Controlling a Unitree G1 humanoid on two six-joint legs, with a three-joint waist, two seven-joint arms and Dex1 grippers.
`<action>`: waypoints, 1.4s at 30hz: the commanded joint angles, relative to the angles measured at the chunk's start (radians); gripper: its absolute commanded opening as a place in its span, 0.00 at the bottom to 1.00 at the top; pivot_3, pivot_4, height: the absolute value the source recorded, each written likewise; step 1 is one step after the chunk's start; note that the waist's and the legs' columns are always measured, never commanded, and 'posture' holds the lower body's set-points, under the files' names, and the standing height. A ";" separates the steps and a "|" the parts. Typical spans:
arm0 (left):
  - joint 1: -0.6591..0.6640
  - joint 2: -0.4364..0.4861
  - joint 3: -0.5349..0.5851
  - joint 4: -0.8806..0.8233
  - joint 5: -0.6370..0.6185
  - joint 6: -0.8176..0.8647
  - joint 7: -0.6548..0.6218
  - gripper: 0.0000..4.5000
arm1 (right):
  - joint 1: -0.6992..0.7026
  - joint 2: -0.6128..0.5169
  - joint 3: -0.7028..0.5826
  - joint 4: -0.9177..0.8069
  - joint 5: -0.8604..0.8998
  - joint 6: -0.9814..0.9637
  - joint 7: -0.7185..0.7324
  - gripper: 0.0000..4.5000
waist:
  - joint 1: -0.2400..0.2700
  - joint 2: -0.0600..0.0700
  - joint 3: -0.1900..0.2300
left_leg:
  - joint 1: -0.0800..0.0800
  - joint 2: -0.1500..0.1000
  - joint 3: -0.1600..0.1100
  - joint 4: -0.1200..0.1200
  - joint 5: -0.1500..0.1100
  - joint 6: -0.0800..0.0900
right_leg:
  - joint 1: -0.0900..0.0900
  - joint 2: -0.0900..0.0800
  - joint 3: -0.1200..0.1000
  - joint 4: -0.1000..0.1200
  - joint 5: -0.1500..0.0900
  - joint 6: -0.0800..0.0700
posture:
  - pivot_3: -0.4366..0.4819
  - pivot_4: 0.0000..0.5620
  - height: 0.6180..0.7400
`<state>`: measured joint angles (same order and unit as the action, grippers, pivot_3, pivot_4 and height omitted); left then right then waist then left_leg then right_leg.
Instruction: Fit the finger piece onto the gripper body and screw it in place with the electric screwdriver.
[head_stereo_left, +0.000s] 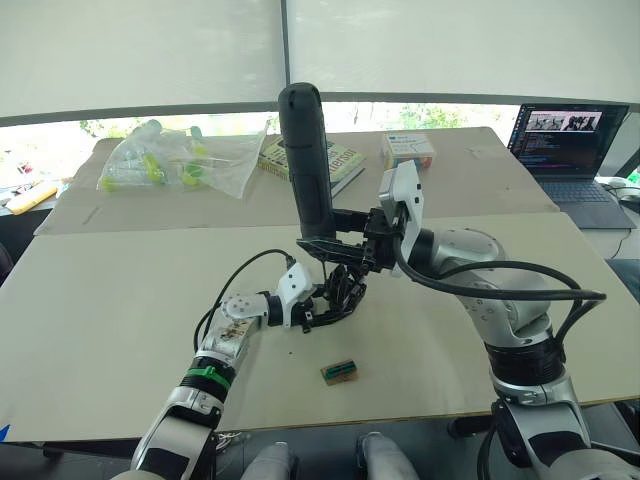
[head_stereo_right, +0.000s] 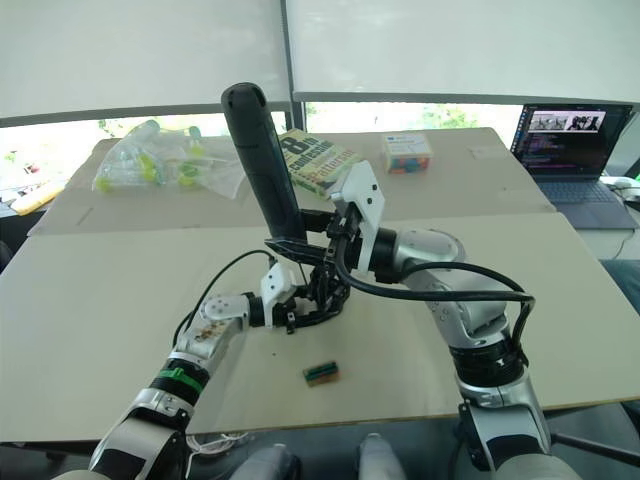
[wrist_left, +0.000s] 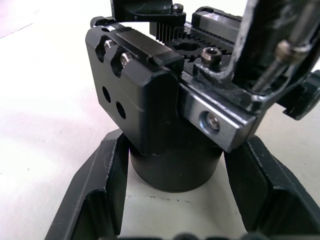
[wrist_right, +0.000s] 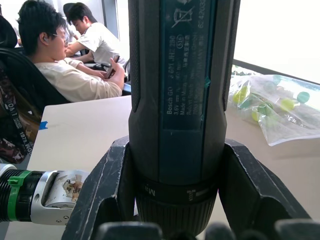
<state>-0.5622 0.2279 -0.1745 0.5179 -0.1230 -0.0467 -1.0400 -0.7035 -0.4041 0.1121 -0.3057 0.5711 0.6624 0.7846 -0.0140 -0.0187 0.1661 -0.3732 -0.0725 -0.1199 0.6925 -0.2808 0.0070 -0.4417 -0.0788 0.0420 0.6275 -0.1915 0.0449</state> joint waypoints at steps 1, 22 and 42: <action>-0.022 -0.002 0.002 -0.008 -0.009 -0.013 -0.003 0.51 | -0.014 -0.002 -0.022 -0.058 0.025 -0.005 0.000 0.42 | 0.000 0.000 0.000 | 0.000 0.000 0.000 0.000 0.000 0.000 | 0.000 0.000 0.000 0.000 0.000 0.000 | 0.48 0.27 1.00; -0.030 0.000 0.008 -0.008 -0.009 -0.010 0.008 0.51 | 0.064 -0.014 0.055 0.029 -0.102 -0.102 0.021 0.42 | 0.000 0.000 0.000 | 0.001 0.000 0.000 0.000 0.000 0.000 | 0.001 0.000 0.000 0.000 0.000 0.000 | 0.48 0.27 1.00; -0.050 0.006 0.010 0.017 -0.008 -0.026 0.002 0.51 | 0.054 -0.063 0.123 0.171 -0.161 -0.061 0.057 0.42 | 0.001 0.001 -0.002 | 0.006 0.000 0.000 0.000 0.000 0.000 | 0.006 0.000 0.000 0.000 0.000 0.000 | 0.48 0.27 1.00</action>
<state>-0.5836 0.2241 -0.1815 0.5557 -0.1186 -0.0483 -1.0369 -0.6972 -0.4257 0.1850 -0.2243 0.4900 0.5680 0.8416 -0.0129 -0.0180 0.1641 -0.3673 -0.0722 -0.1199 0.6928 -0.2808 0.0069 -0.4358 -0.0784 0.0418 0.6277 -0.1916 0.0450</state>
